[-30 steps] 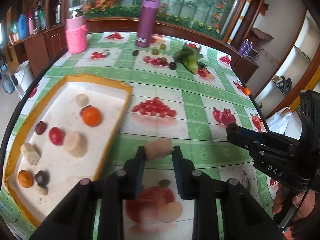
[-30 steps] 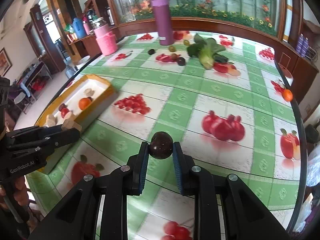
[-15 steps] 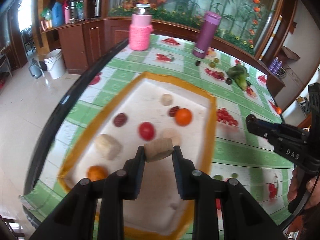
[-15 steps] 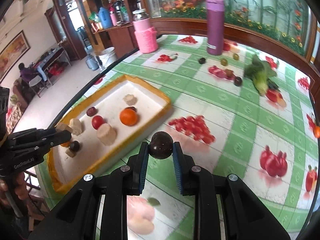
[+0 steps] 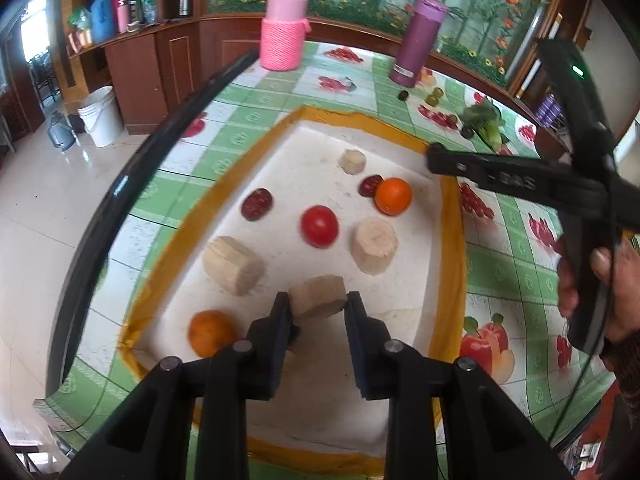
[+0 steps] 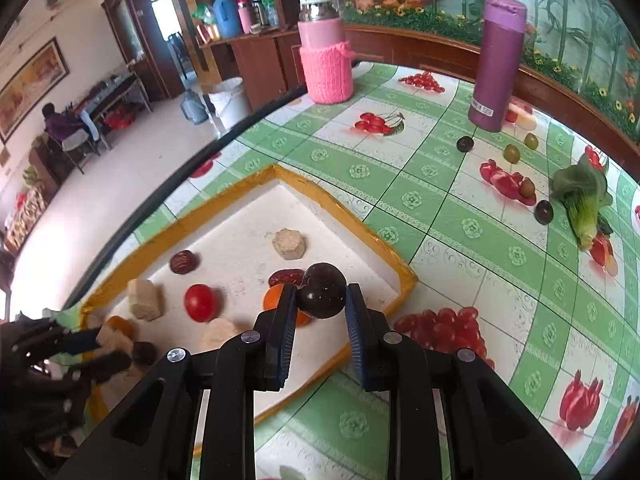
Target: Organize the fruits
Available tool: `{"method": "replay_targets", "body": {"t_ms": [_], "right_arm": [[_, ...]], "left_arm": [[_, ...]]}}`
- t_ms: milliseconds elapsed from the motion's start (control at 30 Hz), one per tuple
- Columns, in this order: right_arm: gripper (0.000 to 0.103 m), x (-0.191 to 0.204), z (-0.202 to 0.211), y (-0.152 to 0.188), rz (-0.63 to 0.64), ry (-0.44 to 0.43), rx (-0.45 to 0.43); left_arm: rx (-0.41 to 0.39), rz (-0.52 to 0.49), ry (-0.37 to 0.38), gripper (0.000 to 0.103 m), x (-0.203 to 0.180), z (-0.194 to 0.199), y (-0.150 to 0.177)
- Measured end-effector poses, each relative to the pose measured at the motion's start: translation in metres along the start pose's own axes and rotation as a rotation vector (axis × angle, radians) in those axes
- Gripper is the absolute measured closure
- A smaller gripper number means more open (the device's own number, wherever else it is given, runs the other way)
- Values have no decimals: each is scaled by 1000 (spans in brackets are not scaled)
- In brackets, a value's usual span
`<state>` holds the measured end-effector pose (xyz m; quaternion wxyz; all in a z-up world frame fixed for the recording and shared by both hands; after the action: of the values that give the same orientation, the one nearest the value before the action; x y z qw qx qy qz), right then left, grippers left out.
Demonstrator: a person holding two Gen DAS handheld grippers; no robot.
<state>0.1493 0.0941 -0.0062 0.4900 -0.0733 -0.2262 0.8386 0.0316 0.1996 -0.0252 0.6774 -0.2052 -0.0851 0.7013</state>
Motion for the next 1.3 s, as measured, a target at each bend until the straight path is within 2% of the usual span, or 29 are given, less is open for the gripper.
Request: {"method": "replay_targets", "body": {"t_ms": [233, 433, 733, 900, 1033, 1300], "right_arm": [[80, -9, -28, -8, -40, -7, 42], [80, -11, -44, -9, -22, 14, 78], [79, -11, -55, -7, 4, 29, 99], [79, -12, -53, -6, -2, 33, 104], [70, -10, -46, -3, 8, 50, 89], [70, -15, -12, 8, -9, 40, 43]], "left_arm": [[30, -44, 13, 73, -14, -13, 1], [54, -75, 7, 73, -22, -26, 2], [121, -68, -3, 72, -20, -45, 8], [125, -64, -4, 72, -19, -44, 9], [124, -51, -11, 62, -16, -41, 11], [84, -26, -31, 55, -13, -27, 6]]}}
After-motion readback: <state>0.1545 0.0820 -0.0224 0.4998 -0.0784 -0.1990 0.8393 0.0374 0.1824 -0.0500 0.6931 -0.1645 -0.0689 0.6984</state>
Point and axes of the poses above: each gripper's, at about its wrist camera, not at the fingertips, and z roughly against the way its jaws point, x to its left, y to its underside, the point moved 9 cm from there along -z, roughly the way its jaws point, and after that the axes turned 7 degrees about x, right-handed, at the moved point
